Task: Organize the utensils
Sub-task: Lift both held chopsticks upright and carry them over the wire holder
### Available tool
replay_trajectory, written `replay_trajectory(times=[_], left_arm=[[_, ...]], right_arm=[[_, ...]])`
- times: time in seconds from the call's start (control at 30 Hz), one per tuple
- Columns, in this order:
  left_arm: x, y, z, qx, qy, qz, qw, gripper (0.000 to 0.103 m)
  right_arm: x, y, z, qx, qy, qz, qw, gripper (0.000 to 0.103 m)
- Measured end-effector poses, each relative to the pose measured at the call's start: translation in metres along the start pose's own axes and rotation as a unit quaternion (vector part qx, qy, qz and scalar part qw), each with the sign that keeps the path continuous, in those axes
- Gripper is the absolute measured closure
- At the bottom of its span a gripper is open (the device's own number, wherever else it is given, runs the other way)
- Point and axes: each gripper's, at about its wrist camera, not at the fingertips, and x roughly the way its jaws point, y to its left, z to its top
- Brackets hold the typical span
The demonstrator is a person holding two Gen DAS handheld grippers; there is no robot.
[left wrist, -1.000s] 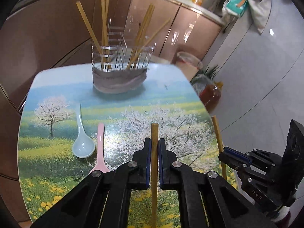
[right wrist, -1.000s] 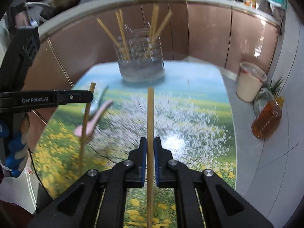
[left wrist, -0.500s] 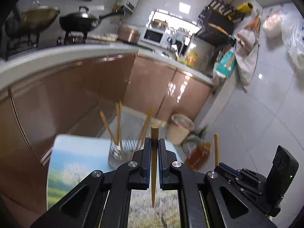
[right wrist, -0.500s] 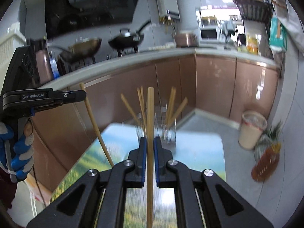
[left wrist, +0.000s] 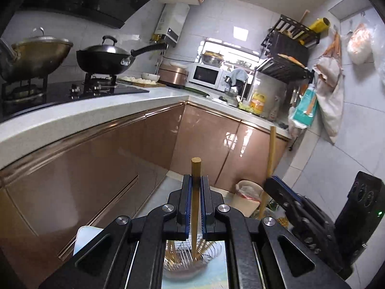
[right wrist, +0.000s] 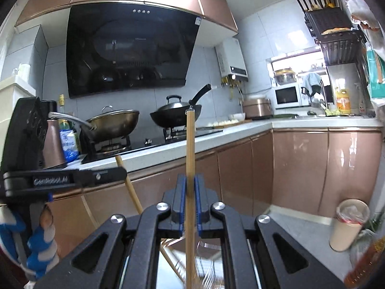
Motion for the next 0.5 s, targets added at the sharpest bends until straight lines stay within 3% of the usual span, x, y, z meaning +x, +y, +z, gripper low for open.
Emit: replay_trajectory(times=[0.23, 0.5], left_arm=[[0.057, 0.021, -0.034, 0.004, 0.005, 0.009, 0.9999, 0.097], [0.083, 0.028, -0.071, 0.014, 0.016, 0.000, 0.9998, 0.097]], right_arm=[[0.057, -0.027, -0.072, -0.001, -0.004, -0.047, 0.999, 0.096], [0.058, -0.033, -0.104, 0.001, -0.004, -0.055, 0.998, 0.096]])
